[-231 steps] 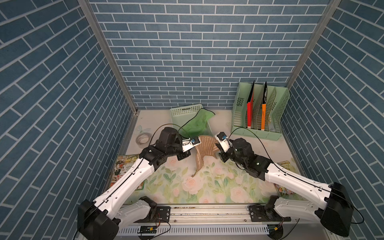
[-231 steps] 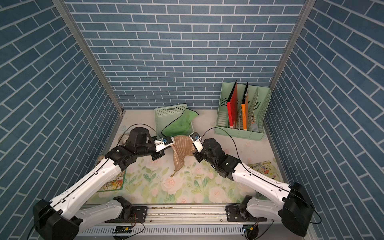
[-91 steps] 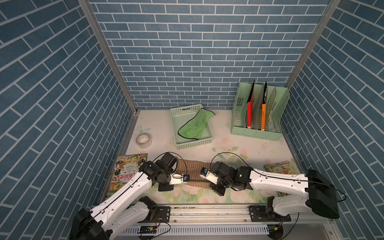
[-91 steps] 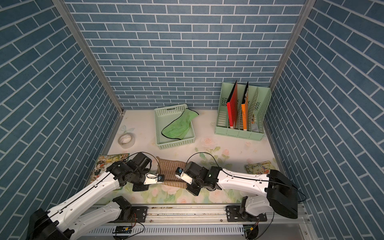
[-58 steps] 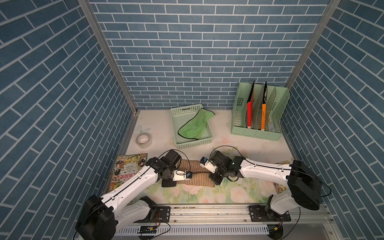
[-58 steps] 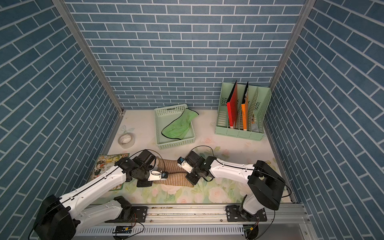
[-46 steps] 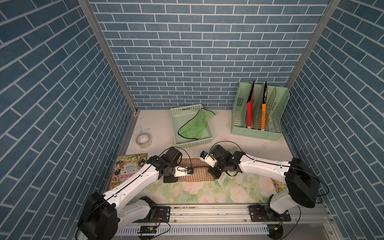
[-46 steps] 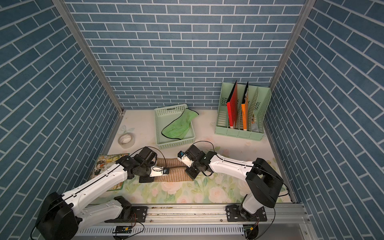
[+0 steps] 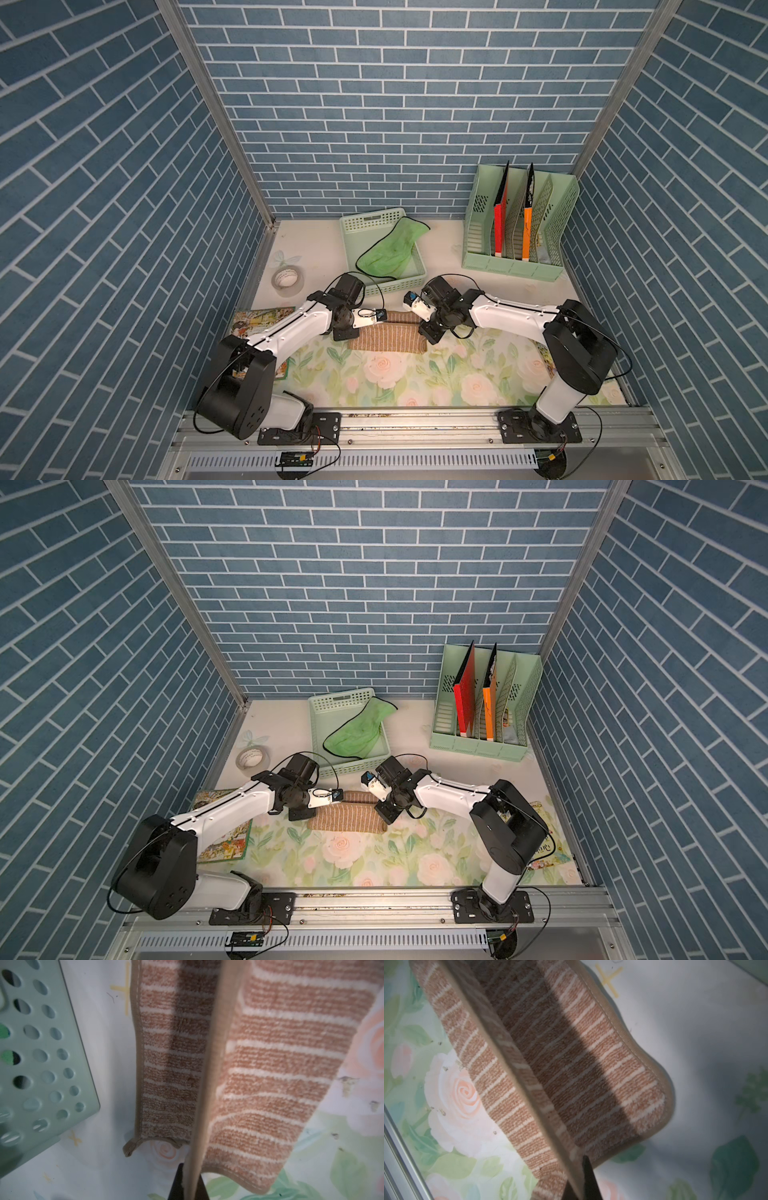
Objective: Fold the square dishcloth
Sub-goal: Fold the cleaning item at the center of the board.
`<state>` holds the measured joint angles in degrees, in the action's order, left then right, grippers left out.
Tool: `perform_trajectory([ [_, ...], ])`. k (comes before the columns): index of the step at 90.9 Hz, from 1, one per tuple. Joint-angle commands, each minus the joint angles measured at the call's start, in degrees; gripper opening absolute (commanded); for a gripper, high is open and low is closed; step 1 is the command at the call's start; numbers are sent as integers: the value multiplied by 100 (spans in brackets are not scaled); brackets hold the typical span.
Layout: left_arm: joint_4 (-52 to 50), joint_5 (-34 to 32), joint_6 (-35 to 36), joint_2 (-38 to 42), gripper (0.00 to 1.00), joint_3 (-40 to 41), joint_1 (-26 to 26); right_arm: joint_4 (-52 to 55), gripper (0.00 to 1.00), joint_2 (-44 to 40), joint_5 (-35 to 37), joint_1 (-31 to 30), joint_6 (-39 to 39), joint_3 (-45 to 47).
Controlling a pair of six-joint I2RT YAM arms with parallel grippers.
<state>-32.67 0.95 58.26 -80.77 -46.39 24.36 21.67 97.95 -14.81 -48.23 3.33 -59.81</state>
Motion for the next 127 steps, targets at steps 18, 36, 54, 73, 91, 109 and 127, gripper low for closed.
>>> perform_trajectory([
  [18, 756, -493, 79, -526, 9, 42, -144, -113, 11, 650, -14, 321, 256, -504],
  [36, 1435, -595, 29, -583, 9, 241, -320, -861, 34, 653, 422, 484, -1, -383],
  [54, 1427, -580, 58, -592, 11, 300, -389, -1623, 40, 335, 389, 511, -407, 5],
  [73, 1463, -635, -161, -799, 15, 208, -485, -2425, 31, -149, 777, 567, -942, 661],
  [91, 1443, -727, -386, -1022, 16, 190, -613, -3149, 47, -650, 222, 561, -1483, 1289],
  [109, 1354, -535, -394, -959, 16, 201, -661, -3770, 53, -375, -420, 574, -2353, 1512],
  [127, 1349, -552, -387, -911, 17, 267, -661, -4162, 47, 206, -981, 768, -3142, 1421],
])
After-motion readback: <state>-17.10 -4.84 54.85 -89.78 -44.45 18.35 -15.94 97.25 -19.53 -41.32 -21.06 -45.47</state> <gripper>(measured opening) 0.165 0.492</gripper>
